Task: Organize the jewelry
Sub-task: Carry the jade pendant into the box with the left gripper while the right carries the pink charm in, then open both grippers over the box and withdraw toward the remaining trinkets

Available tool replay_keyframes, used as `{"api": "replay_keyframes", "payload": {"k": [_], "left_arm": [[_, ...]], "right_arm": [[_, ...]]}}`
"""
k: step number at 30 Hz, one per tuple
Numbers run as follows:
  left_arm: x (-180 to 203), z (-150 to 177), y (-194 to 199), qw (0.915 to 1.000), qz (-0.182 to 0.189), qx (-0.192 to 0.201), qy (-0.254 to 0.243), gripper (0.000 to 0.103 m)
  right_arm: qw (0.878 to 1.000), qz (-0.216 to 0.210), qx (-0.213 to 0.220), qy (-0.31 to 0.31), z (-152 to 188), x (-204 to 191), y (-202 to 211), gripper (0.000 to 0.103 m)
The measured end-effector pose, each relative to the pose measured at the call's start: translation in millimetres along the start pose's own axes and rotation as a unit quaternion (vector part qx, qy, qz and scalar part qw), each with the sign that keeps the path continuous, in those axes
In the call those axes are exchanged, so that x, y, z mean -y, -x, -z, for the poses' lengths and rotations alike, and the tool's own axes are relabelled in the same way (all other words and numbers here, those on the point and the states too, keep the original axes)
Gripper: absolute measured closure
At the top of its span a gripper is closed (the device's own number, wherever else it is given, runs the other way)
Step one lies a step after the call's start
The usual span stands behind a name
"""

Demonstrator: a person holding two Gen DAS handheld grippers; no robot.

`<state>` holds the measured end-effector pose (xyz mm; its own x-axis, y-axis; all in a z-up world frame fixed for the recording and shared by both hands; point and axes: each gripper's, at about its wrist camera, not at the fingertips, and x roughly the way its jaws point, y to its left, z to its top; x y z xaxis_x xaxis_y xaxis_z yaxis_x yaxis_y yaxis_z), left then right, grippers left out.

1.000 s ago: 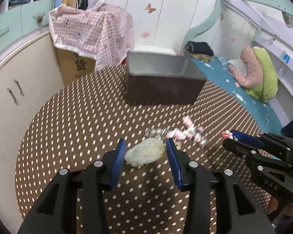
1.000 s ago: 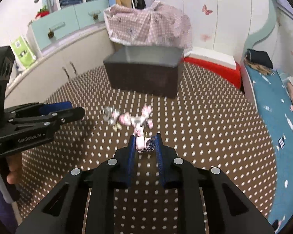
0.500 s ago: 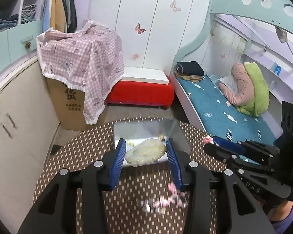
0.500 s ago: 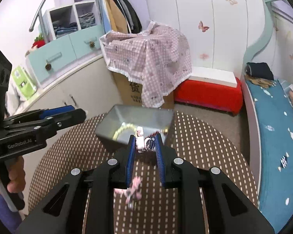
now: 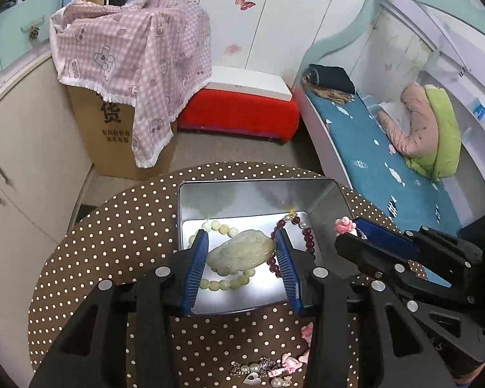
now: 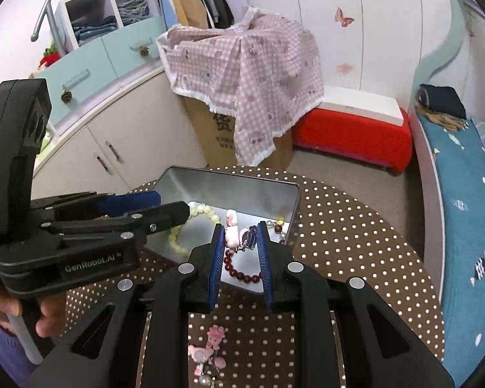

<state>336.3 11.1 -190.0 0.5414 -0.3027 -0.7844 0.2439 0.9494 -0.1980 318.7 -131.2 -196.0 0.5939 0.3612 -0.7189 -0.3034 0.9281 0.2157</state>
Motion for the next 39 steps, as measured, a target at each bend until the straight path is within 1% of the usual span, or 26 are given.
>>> {"api": "replay_keyframes", "payload": {"k": [5, 18, 22, 24, 26, 27, 28, 29, 30, 33, 35, 37, 39], "left_arm": [[1.9, 0.0, -3.7, 1.0, 0.0, -0.006, -0.005, 0.062], [4.0, 1.8, 0.6, 0.9999, -0.009, -0.003, -0.004, 0.062], [2.2, 3.1, 3.7, 0.9999, -0.012, -0.003, 0.0, 0.062], [1.3, 3.9, 6.2, 0.9999, -0.015, -0.001, 0.002, 0.056], [1.0, 5.5, 11.6, 0.9999, -0.011, 0.005, 0.004, 0.053], [1.3, 5.5, 13.9, 0.9999, -0.013, 0.007, 0.005, 0.052], [2.1, 5.5, 16.9, 0.9998, -0.014, 0.01, 0.004, 0.048], [2.8, 6.3, 22.3, 0.9997, -0.02, 0.016, 0.004, 0.042], [3.8, 7.0, 27.0, 0.9995, -0.023, 0.023, 0.005, 0.042], [5.5, 9.9, 45.1, 0.999, -0.016, 0.04, 0.01, 0.04], [6.5, 13.7, 57.7, 0.9983, -0.019, 0.054, 0.013, 0.03], [8.6, 20.3, 72.5, 0.9971, -0.021, 0.072, 0.014, 0.029], [9.6, 27.9, 84.6, 0.9964, -0.023, 0.08, 0.016, 0.029]], "right_arm": [[1.0, 0.0, -0.002, -0.002, 2.3, -0.3, -4.1, 0.082], [1.0, -0.001, -0.007, -0.001, 6.0, 2.4, -6.7, 0.082], [1.0, 0.001, -0.007, -0.006, 6.2, 3.0, -6.5, 0.08], [1.0, 0.001, -0.006, -0.009, 6.3, 3.7, -5.0, 0.08], [1.0, 0.003, -0.002, -0.011, 6.6, 3.6, -0.9, 0.08], [1.0, 0.005, 0.001, -0.011, 6.2, 3.2, 2.2, 0.076], [1.0, 0.006, 0.005, -0.013, 6.0, 3.2, 6.1, 0.067], [1.0, 0.008, 0.011, -0.015, 6.3, 3.1, 11.8, 0.061], [1.0, 0.008, 0.017, -0.015, 6.7, 2.8, 17.1, 0.057], [0.999, 0.011, 0.036, -0.009, 6.0, -0.9, 36.8, 0.057], [0.999, 0.014, 0.047, -0.005, 6.1, -4.0, 50.7, 0.056], [0.998, 0.02, 0.059, 0.0, 7.9, -7.1, 65.4, 0.053], [0.997, 0.028, 0.072, 0.007, 12.1, -12.1, 81.8, 0.051]]}}
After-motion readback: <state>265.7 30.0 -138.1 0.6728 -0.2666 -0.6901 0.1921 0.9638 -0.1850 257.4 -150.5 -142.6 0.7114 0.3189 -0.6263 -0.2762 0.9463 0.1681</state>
